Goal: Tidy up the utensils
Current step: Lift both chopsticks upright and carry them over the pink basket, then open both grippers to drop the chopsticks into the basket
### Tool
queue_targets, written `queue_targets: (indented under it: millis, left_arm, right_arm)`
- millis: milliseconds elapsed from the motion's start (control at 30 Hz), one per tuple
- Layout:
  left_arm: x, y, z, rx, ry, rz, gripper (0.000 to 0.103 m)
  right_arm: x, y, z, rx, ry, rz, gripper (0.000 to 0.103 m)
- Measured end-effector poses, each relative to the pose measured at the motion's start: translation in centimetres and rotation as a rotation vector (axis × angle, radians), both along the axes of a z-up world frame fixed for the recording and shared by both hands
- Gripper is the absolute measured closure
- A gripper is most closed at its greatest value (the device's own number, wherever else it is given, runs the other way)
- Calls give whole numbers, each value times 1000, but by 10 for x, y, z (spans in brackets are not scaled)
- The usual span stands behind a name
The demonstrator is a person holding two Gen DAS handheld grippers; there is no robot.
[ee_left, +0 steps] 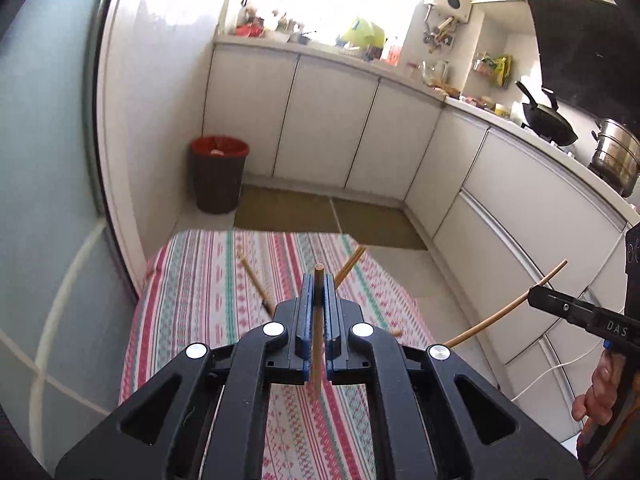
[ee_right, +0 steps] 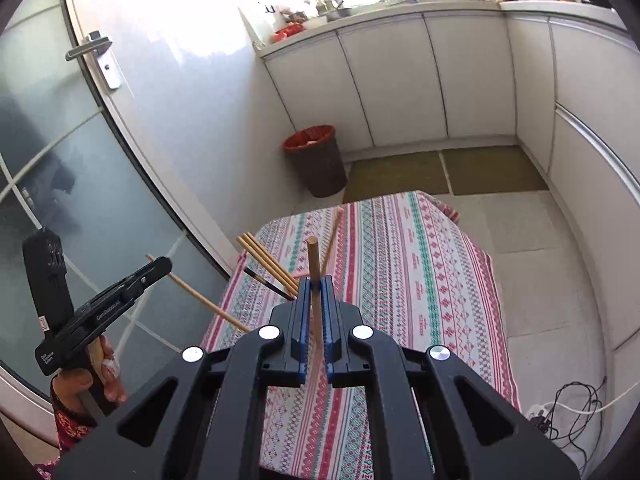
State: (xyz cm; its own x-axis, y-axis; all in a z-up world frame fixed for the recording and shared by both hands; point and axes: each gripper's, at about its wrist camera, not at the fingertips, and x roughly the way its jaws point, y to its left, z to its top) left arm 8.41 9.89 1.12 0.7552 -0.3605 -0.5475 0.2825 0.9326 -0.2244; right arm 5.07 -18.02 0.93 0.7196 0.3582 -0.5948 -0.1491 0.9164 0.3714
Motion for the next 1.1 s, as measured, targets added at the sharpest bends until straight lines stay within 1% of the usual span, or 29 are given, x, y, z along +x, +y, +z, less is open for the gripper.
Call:
queue_targets:
  millis: [167, 233, 300, 467, 567, 700, 733, 767, 800, 867, 967, 1100]
  left_arm:
    - [13, -10, 27, 12, -68, 5, 99]
    - [20, -15, 31, 27, -91, 13, 99]
    - [31, -21, 31, 42, -99, 20, 99]
    - [55, -29, 14, 67, -85, 48, 99]
    - [68, -30, -3, 65, -58, 57, 99]
    - [78, -31, -29, 65, -14, 39, 98]
    - [79, -32, -33, 62, -7, 40, 98]
    - [79, -30, -36, 56, -8, 43, 96]
    - [77, -28, -37, 35, -12, 42, 89]
    - [73, -20, -35, -11, -29, 52, 82]
    - [68, -10, -26, -62, -50, 71, 81]
    - [62, -3, -19, -77, -71, 91, 75]
  right_arm:
    - [16, 5, 30, 41, -57, 17, 97]
    - [26, 8, 36, 32, -79, 14, 97]
    - [38, 12, 37, 23, -81, 11, 97]
    - [73, 21, 26, -5, -74, 4, 97]
    - [92, 25, 16, -7, -59, 6, 97]
    - [110, 31, 7, -6, -47, 8, 97]
    - [114, 33, 6, -9, -45, 8, 97]
    - [117, 34, 4, -14, -42, 8, 97]
    - [120, 36, 1, -23, -41, 7, 97]
    - [124, 39, -2, -37, -41, 3, 97]
    - [130, 44, -9, -47, -36, 1, 97]
    - [138, 48, -18, -58, -30, -8, 97]
